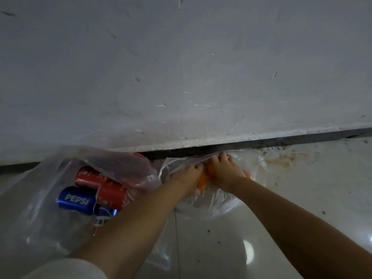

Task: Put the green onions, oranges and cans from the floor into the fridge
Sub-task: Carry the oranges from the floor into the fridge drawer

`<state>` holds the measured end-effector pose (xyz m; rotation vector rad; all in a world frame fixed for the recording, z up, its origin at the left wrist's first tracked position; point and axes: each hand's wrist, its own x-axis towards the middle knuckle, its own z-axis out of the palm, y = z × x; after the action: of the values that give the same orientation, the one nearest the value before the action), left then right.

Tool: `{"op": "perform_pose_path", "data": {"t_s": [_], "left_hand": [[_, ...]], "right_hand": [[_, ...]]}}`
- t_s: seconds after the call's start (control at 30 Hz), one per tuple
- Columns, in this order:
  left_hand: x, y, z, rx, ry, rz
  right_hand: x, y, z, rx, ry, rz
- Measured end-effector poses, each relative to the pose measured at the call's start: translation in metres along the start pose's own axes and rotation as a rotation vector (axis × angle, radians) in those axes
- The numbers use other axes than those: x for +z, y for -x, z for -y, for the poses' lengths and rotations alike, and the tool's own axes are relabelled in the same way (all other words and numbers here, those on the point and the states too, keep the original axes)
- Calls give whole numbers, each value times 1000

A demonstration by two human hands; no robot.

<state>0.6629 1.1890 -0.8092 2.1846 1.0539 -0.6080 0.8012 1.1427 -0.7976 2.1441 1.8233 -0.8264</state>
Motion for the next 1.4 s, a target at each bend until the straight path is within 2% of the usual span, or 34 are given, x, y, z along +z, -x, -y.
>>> {"op": "perform_pose_path", "data": {"t_s": [0.07, 0.17, 0.3, 0.53, 0.87, 1.13, 1.27, 1.4], "left_hand": [[-10, 25, -14, -29, 262, -5], [-35, 71, -41, -45, 447, -61], [-74, 132, -73, -117, 483, 13], [-175, 253, -124, -216, 502, 44], [-340, 411, -208, -231, 573, -57], [-433, 480, -272, -86, 437, -151], [-467, 501, -308, 49, 376, -126], [-489, 521, -354, 267, 180, -121]], "right_hand": [[-20, 21, -2, -6, -46, -60], [-58, 65, 1, 64, -66, -60], [-110, 139, 9, 172, -96, 24], [-229, 260, 36, 169, -86, 36], [-410, 392, 88, 142, -179, -35], [-493, 481, 98, 185, -199, -216], [-519, 530, 94, 310, -263, -349], [-521, 590, 96, 505, -360, -478]]}}
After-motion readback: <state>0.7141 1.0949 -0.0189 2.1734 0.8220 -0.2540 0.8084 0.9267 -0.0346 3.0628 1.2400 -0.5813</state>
